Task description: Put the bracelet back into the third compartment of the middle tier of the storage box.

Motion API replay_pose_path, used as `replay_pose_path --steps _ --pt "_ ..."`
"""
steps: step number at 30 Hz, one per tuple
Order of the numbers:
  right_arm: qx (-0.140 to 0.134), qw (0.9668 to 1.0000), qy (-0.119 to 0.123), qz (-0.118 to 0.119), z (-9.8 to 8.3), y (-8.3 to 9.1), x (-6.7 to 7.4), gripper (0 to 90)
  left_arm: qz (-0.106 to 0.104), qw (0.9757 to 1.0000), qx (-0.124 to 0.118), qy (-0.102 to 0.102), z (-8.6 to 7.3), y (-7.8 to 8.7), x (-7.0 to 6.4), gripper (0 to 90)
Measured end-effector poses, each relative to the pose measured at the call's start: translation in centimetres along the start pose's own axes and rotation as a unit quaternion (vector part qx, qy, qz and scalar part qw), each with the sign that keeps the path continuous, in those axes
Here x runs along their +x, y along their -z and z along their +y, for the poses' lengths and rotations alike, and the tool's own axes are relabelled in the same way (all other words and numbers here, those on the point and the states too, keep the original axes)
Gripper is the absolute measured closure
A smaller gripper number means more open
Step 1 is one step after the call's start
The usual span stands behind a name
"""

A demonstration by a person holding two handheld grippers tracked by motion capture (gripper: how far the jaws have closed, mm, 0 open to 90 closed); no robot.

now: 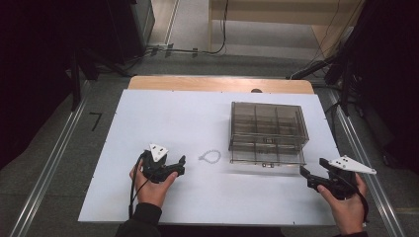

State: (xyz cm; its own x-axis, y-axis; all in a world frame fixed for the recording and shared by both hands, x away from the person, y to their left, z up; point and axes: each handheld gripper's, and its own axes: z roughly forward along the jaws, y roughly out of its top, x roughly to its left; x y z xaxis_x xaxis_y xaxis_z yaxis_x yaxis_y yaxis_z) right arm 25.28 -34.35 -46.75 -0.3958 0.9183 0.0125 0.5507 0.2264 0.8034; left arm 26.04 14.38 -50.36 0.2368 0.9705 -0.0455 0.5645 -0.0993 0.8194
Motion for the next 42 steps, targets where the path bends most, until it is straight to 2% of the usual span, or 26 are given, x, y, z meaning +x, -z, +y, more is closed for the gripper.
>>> replay_pose_path --steps 11,21,33,42 --pt "-0.001 1.0000 -0.003 0.003 0.0 0.0 -0.1 19.7 -0.018 0.9997 0.008 -0.013 0.0 -1.0 -1.0 19.8" --pt "-0.001 1.0000 -0.003 0.003 0.0 0.0 -0.1 19.7 -0.026 0.9995 0.012 -0.013 0.0 -1.3 -1.4 23.2" --pt "0.000 1.0000 -0.003 0.005 0.0 -0.1 -0.1 19.7 -0.050 0.9983 0.020 -0.024 0.2 -1.9 -2.2 26.3" --pt "0.001 1.0000 -0.005 0.005 -0.1 0.0 -0.1 19.7 -0.058 0.9976 0.023 -0.031 0.3 -2.3 -2.8 27.8"
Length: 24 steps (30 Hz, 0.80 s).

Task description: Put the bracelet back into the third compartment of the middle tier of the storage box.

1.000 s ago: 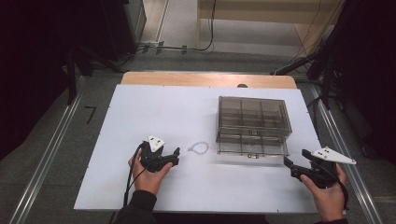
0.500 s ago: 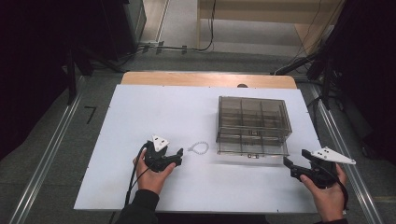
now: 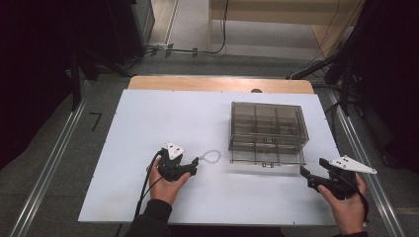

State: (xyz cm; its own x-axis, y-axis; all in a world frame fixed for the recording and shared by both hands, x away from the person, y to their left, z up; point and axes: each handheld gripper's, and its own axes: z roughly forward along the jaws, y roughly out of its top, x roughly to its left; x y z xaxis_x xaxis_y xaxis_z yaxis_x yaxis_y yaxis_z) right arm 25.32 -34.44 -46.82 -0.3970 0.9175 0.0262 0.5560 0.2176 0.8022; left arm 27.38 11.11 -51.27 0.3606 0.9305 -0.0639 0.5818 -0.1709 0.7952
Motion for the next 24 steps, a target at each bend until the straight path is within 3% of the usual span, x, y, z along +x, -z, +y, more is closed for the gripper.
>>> replay_pose_path --steps 24 --pt "-0.001 1.0000 -0.001 0.003 0.0 0.1 -0.1 19.7 -0.018 0.9996 0.014 -0.015 0.3 -1.3 -1.1 42.4"
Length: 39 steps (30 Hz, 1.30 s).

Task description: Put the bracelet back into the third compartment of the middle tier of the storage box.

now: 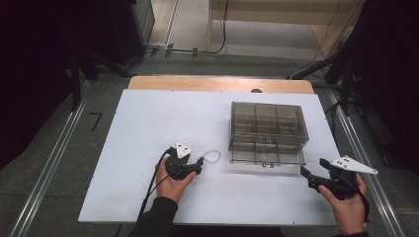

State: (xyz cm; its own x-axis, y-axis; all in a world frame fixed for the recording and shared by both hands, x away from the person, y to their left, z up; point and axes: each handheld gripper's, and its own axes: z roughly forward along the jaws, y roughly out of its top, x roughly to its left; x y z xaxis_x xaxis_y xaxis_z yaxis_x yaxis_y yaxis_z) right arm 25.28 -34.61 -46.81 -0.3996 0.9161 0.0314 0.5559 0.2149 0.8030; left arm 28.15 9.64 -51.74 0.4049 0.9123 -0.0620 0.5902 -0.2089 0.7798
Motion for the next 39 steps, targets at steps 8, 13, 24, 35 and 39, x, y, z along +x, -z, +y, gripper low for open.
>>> replay_pose_path --steps 8,13,24,35,39 --pt "0.001 1.0000 0.000 0.001 0.0 -0.1 0.0 19.8 -0.007 1.0000 -0.001 -0.005 0.1 -0.1 0.0 49.9" --pt "0.001 1.0000 0.001 0.000 0.0 -0.1 0.1 19.8 -0.009 0.9999 0.000 -0.013 0.1 -0.2 -0.2 54.9" --pt "0.002 1.0000 0.002 0.001 0.0 -0.1 0.1 20.1 -0.018 0.9993 0.001 -0.032 0.4 -0.5 -0.8 66.1" --pt "0.001 1.0000 0.000 0.001 0.0 0.0 0.0 20.3 -0.033 0.9985 0.005 -0.044 0.6 -0.8 -1.5 85.5" --pt "0.001 1.0000 0.001 0.001 0.0 0.0 0.0 20.3 -0.036 0.9985 0.005 -0.041 0.6 -0.8 -1.6 86.3"
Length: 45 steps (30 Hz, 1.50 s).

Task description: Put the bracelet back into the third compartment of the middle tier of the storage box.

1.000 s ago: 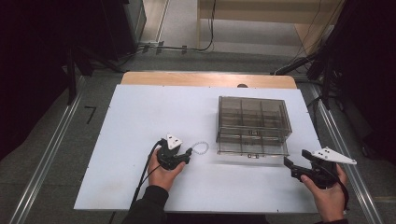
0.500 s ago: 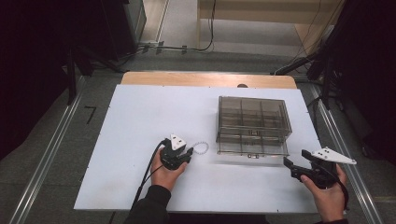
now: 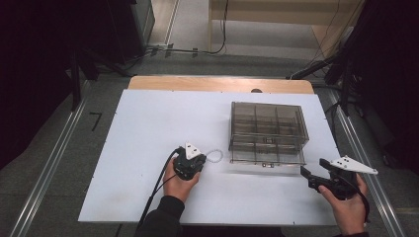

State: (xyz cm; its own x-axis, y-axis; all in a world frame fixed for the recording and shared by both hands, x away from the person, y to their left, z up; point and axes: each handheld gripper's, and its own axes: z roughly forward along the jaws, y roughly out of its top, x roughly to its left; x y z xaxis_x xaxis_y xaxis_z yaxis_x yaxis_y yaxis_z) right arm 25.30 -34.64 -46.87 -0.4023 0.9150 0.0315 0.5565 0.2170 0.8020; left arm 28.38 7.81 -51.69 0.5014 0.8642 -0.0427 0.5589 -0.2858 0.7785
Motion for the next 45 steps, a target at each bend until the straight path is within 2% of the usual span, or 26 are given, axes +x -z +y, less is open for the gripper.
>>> replay_pose_path --steps 9,16,22,36,45 --pt "0.001 1.0000 0.000 -0.001 0.0 0.0 0.1 20.3 -0.015 0.9999 -0.005 0.004 0.2 0.6 -0.1 86.5" --pt "0.000 1.0000 0.001 -0.001 0.1 -0.1 0.1 20.3 -0.022 0.9995 -0.018 0.011 0.5 1.5 0.1 86.5" --pt "-0.005 1.0000 0.004 0.001 0.2 0.0 0.2 20.4 -0.032 0.9988 -0.035 0.011 1.4 2.5 -0.1 86.6" --pt "-0.013 0.9999 0.010 0.003 0.5 0.2 0.7 20.5 -0.061 0.9951 -0.078 -0.001 4.7 4.6 -1.7 86.6" --pt "-0.022 0.9995 0.022 0.012 1.2 0.0 1.6 20.9 -0.078 0.9927 -0.091 -0.014 5.9 4.7 -3.2 86.5"
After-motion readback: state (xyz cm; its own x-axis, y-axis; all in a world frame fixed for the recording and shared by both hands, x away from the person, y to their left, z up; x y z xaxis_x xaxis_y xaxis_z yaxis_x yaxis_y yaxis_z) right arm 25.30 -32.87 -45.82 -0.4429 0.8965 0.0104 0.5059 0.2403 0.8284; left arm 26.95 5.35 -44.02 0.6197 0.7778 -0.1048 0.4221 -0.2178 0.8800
